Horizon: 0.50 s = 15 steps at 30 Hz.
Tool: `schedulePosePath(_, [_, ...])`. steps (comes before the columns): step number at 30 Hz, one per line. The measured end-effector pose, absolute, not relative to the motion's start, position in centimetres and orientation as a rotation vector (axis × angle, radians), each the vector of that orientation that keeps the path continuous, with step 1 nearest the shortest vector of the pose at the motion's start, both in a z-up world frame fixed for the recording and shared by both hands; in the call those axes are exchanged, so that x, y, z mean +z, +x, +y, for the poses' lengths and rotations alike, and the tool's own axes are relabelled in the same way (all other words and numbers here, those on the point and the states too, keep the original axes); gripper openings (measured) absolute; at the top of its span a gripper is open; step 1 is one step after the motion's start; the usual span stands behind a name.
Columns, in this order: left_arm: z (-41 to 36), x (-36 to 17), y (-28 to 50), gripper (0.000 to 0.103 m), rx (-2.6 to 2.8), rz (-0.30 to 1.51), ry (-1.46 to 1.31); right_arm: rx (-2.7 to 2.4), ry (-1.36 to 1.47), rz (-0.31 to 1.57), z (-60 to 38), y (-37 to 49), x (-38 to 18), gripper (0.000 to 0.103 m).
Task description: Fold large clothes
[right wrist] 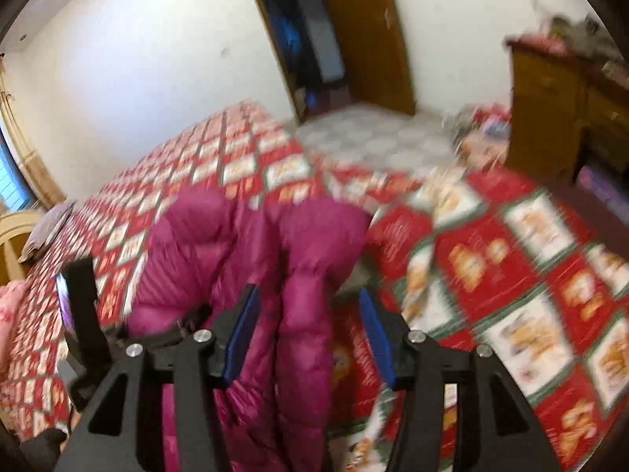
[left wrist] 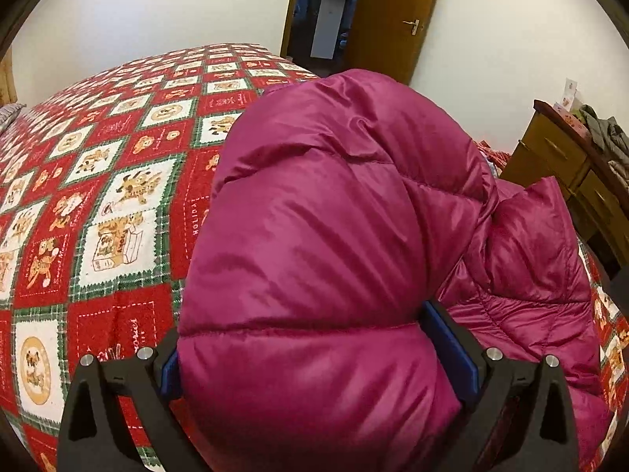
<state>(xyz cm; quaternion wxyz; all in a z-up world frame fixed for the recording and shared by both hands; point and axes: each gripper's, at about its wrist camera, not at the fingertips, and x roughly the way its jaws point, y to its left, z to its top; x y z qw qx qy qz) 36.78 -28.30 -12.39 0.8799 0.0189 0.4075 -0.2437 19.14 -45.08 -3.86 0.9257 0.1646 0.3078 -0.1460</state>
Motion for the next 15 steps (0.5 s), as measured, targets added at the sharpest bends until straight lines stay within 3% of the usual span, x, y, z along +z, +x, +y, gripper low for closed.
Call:
schedulePosePath(5, [-29.0, -12.1, 36.1, 0.102, -0.473, 0.819, 0.086, -0.209, 0.266, 0.632, -42.0, 22.5, -2.3, 0.053])
schedulePosePath(7, [-29.0, -12.1, 36.1, 0.102, -0.474, 0.823, 0.085, -0.207, 0.230, 0.680, -41.0, 24.8, -3.8, 0.039])
schedulePosePath(8, [-28.9, -12.1, 36.2, 0.102, -0.475, 0.826, 0.083, -0.224, 0.214, 0.710, -40.8, 26.0, -4.9, 0.038])
schedulePosePath(15, [-29.5, -12.3, 36.8, 0.102, -0.462, 0.860, 0.087, -0.304, 0.265, 0.795, -43.5, 28.3, -9.4, 0.037])
